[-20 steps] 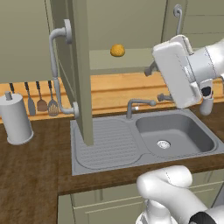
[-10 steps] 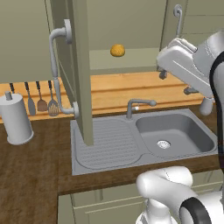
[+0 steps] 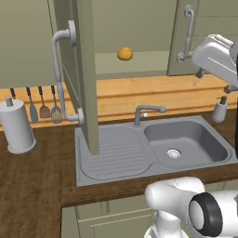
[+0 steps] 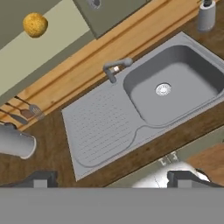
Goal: Open the cabinet, pick up the bread from the cabinet and place it in the basket. Then move the basket to the dining counter.
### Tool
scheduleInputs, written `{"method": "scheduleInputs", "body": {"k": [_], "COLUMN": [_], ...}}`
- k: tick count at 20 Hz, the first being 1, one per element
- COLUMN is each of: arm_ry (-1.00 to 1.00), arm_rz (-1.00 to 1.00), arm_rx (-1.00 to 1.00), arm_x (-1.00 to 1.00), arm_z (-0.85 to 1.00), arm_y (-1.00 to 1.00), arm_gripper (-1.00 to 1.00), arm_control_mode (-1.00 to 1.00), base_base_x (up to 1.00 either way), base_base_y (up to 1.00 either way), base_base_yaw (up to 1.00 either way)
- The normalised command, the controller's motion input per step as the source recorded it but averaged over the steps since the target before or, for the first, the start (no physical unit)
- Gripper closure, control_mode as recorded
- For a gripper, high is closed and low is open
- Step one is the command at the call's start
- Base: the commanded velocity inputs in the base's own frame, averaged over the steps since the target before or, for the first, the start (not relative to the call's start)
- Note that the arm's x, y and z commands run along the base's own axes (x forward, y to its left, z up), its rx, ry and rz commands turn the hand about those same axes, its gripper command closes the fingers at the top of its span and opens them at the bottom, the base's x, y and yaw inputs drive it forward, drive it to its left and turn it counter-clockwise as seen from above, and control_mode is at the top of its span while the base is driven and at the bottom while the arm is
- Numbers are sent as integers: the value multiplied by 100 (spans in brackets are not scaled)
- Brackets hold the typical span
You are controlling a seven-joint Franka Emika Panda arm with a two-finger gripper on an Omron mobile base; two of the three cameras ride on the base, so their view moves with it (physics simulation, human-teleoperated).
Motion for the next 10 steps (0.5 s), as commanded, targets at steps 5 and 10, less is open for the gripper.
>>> {"method": "scheduleInputs", "body": {"k": [5,10], "arm_ry": [-26,-40], "arm_rz": [0,0], "arm_rx": [-13,-13], "arm_x": [52,66], "arm_z": [2,0], "arm_y": [-10,-2], "arm_gripper": [-100,-100], "arm_control_mode": [-100,-100], "base_base_x": [0,0], "base_base_y": [0,0], "base_base_yaw": [0,0]}}
